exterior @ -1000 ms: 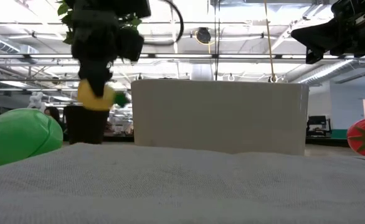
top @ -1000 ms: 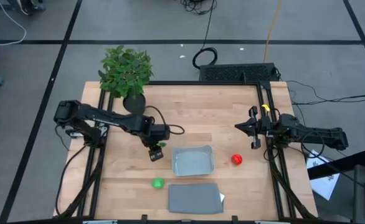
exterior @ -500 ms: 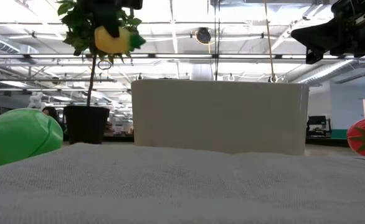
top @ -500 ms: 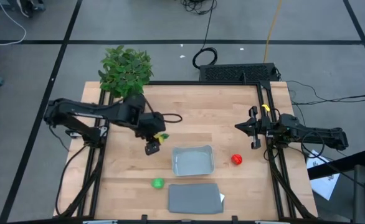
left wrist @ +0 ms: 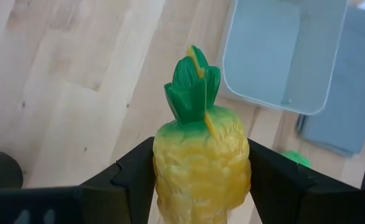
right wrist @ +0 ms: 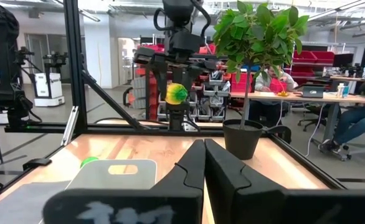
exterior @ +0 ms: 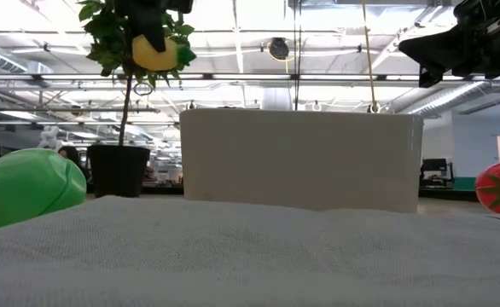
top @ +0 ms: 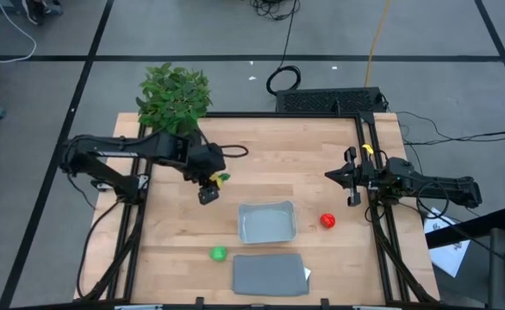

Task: Pick and placing Produce into tupperware
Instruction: Put the yellow pineapple into the gray bin

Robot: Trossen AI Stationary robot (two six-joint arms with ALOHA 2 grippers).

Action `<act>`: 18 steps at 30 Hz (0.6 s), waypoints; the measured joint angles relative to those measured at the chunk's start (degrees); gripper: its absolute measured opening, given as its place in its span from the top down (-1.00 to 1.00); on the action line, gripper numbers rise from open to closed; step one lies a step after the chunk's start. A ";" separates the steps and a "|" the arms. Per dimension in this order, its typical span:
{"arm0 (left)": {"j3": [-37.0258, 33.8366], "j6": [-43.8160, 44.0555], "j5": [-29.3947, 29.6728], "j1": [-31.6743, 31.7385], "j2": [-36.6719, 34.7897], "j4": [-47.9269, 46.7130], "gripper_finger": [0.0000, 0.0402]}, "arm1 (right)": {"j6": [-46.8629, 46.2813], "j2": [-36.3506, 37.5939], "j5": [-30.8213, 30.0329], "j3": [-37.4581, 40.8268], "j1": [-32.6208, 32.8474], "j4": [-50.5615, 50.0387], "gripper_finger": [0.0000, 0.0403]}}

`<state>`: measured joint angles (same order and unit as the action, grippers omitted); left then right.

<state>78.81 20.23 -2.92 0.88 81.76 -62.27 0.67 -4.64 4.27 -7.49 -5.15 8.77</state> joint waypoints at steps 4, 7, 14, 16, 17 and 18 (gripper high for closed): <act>0.00 -0.02 -0.06 0.60 1.50 3.34 -0.07 | 0.00 0.00 0.00 0.00 0.01 0.01 1.00; 0.00 -1.37 -1.75 0.59 3.22 6.50 -0.07 | 0.00 0.00 0.00 0.00 0.02 0.01 1.00; 3.63 -4.52 -6.58 0.59 11.30 8.56 -0.07 | -0.02 -0.09 0.00 0.00 0.00 0.55 1.00; 6.07 -6.04 -7.80 0.58 14.15 7.95 -0.07 | 0.00 -0.34 0.00 0.00 0.00 0.84 1.00; 7.52 -6.98 -8.46 0.50 15.55 7.99 -0.07 | 0.00 -0.37 0.00 0.00 0.00 0.88 1.00; 9.09 -8.08 -9.04 0.48 17.04 8.12 -0.07 | 0.00 -0.39 -0.01 0.00 0.00 0.97 1.00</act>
<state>87.89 12.14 -11.95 1.37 98.80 -54.15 0.67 -5.04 4.26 -7.49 -5.15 9.74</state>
